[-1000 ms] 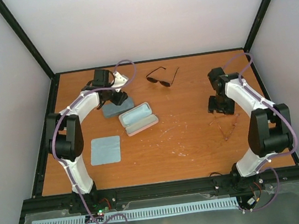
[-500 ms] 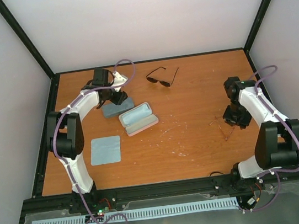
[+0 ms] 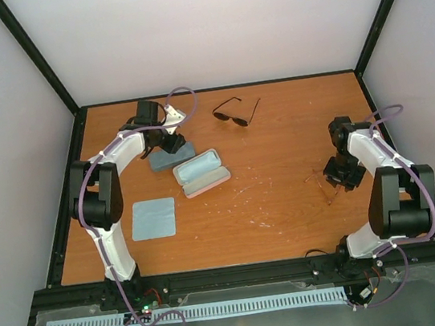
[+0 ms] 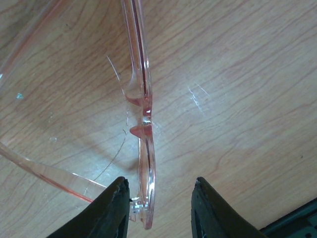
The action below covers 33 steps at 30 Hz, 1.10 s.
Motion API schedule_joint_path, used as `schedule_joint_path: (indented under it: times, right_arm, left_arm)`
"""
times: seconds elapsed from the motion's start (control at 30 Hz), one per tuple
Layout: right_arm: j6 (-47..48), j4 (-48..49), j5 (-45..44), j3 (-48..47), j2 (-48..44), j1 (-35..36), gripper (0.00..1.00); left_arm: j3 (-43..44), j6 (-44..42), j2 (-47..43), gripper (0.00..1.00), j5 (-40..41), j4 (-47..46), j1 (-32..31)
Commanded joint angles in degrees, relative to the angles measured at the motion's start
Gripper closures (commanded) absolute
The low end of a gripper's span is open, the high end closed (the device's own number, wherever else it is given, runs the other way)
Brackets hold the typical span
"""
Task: Organize the sunglasses
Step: Pick up the sunglasses from the center of the board.
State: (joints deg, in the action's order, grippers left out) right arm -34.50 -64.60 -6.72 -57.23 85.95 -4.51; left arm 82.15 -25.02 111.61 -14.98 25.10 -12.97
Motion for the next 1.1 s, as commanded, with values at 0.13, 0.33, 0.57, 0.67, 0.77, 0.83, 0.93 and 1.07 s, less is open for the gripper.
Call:
schedule_joint_path:
  times: [0.13,0.33,0.57,0.67,0.77,0.83,0.93,1.07]
  right_arm:
    - [0.21,4.25,0.02,2.43,1.05,-0.89,0.66]
    - [0.18,6.92,0.39,2.97,2.62,-1.31,0.65]
    - [1.51,8.71,0.24,2.56,5.11,-2.27,0.7]
    - [1.78,9.23,-0.08,2.32,5.65,-2.65,0.72]
    - [2.04,9.69,-0.55,2.15,6.21,-2.83,0.74]
    - [2.32,9.93,-0.71,1.94,6.63,-2.83,0.77]
    - [2.91,10.18,-1.04,1.64,7.18,-2.92,0.84]
    - [3.66,10.76,-1.23,1.43,8.09,-3.0,0.92]
  left_arm:
    - [2.57,-0.21,0.78,0.45,0.62,1.37,0.49]
    - [3.8,-0.14,1.59,0.45,1.35,2.53,0.49]
    - [8.1,0.12,4.47,0.45,1.68,4.8,0.49]
    - [9.83,-0.05,5.44,0.45,1.61,5.55,0.49]
    - [11.04,-0.27,6.48,0.45,1.54,6.12,0.5]
    - [11.77,-0.26,7.04,0.45,1.46,6.5,0.54]
    - [12.71,-0.22,7.63,0.45,1.13,6.93,0.45]
    - [14.21,-0.15,8.65,0.45,0.88,7.56,0.33]
